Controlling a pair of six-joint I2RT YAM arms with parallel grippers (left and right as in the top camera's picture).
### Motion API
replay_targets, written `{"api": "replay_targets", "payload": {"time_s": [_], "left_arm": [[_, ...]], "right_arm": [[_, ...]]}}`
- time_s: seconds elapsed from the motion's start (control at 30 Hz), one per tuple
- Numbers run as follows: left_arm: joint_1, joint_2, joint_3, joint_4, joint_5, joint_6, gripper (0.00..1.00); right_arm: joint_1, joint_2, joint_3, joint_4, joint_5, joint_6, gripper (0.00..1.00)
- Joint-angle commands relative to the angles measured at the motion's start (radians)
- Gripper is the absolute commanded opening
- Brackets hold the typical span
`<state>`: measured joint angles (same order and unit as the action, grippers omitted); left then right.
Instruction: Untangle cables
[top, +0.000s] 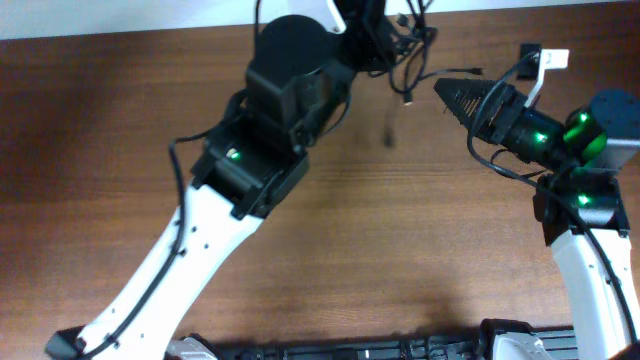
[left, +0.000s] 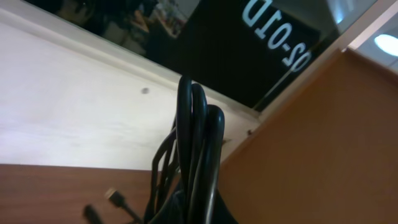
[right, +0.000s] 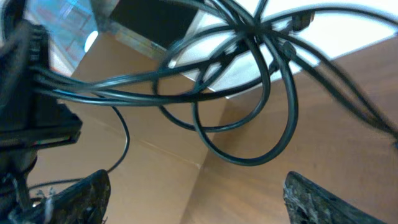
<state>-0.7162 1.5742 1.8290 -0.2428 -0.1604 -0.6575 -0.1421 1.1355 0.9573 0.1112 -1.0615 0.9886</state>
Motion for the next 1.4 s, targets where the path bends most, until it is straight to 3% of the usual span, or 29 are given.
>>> {"api": "replay_targets", "payload": {"time_s": [0.0, 0.13, 0.47, 0.77, 0.9, 1.37], "left_arm": [[-0.011, 0.023, 0.018, 0.076, 0.064, -0.080, 0.00], [-0.016, 0.030, 0.018, 0.126, 0.200, -0.121, 0.00], [-0.119, 0.030, 0.018, 0.138, 0.203, -0.139, 0.00], [-0.121, 0.028, 0.018, 0.277, 0.199, -0.139, 0.00], [-0.080, 0.023, 0.018, 0.344, 0.198, -0.138, 0.00], [0.121, -0.071, 0.018, 0.359, 0.198, -0.139, 0.00]], "right_arm": [[0.005, 0.032, 0.001, -0.050, 0.033, 0.019, 0.86], [0.005, 0.067, 0.001, -0.075, 0.069, 0.019, 0.86], [0.005, 0.068, 0.001, -0.102, 0.237, 0.019, 0.84], [0.005, 0.069, 0.001, -0.333, 0.315, -0.063, 0.84], [0.005, 0.069, 0.001, -0.383, 0.325, -0.103, 0.84], [0.005, 0.069, 0.001, -0.512, 0.455, -0.147, 0.84]]}}
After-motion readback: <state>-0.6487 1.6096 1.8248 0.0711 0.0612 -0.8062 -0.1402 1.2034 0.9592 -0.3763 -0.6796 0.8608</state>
